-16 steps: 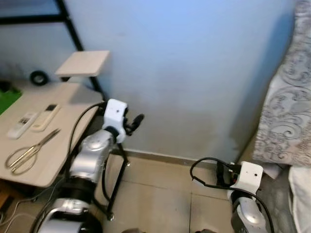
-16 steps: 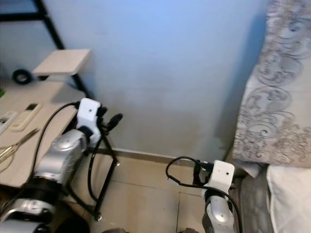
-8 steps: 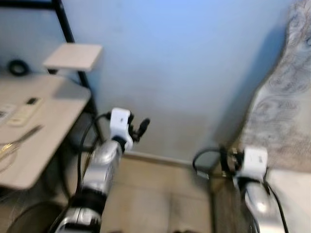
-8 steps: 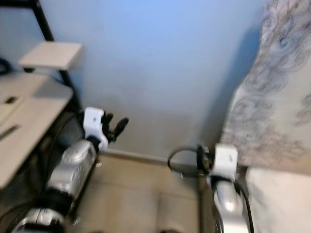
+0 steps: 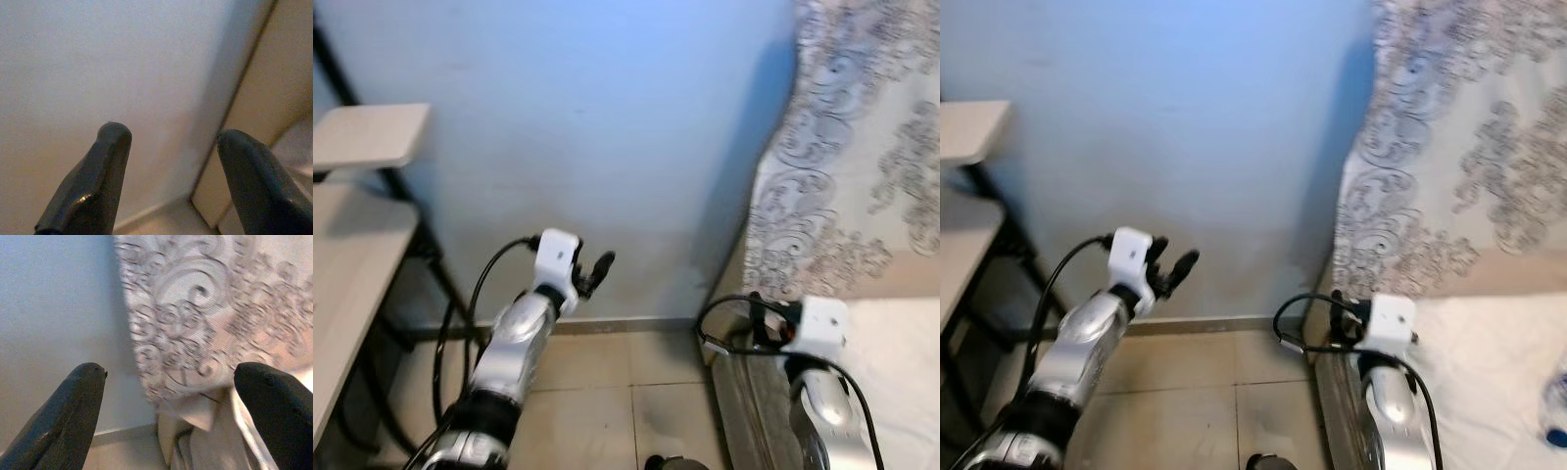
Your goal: Clean up the room
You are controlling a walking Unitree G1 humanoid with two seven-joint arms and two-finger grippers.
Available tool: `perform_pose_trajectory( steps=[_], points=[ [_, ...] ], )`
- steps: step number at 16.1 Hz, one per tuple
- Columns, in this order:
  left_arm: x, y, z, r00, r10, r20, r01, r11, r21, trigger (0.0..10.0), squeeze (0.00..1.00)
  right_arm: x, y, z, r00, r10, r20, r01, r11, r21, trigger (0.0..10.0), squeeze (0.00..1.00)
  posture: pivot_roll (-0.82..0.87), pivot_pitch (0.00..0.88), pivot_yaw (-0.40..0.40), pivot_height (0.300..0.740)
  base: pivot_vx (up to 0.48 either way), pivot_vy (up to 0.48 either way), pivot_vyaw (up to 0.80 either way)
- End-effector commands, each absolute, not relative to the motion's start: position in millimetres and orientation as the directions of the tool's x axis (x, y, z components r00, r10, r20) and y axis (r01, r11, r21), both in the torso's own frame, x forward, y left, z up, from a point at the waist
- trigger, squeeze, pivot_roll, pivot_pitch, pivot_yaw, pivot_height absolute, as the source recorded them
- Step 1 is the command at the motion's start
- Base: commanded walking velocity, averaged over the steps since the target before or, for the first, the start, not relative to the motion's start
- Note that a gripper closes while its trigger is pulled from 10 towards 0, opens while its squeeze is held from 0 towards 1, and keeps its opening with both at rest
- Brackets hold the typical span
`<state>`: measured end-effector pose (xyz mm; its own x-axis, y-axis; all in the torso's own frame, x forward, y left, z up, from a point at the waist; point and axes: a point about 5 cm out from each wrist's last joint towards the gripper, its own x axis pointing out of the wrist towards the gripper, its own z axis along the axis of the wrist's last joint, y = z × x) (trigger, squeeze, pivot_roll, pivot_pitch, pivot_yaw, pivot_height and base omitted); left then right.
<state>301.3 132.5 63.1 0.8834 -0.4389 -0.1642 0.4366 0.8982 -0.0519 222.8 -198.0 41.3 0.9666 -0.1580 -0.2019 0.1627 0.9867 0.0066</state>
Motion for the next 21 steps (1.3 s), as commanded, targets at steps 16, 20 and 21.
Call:
perform_pose_trajectory(
  steps=[16,20,21],
  points=[
    [300,147,88,0.97,-0.239,-0.034,0.238,0.971,-0.03,10.0,0.0,200,-212,52,0.96,-0.255,-0.117,0.259,0.966,0.02,10.0,0.64,0.01,0.013,0.011,0.74,0.0,0.0,-0.65],
    [303,144,89,0.966,-0.254,-0.049,0.251,0.967,-0.047,10.0,0.0,206,-211,49,0.958,-0.249,-0.141,0.254,0.967,0.02,10.0,0.56,0.0,0.01,0.014,0.74,-0.105,0.0,-0.31],
    [305,144,89,0.966,-0.254,-0.052,0.252,0.967,-0.049,10.0,0.0,207,-211,50,0.959,-0.249,-0.136,0.254,0.967,0.017,10.0,0.57,0.0,0.011,0.015,0.74,-0.435,0.0,0.0]
  ],
)
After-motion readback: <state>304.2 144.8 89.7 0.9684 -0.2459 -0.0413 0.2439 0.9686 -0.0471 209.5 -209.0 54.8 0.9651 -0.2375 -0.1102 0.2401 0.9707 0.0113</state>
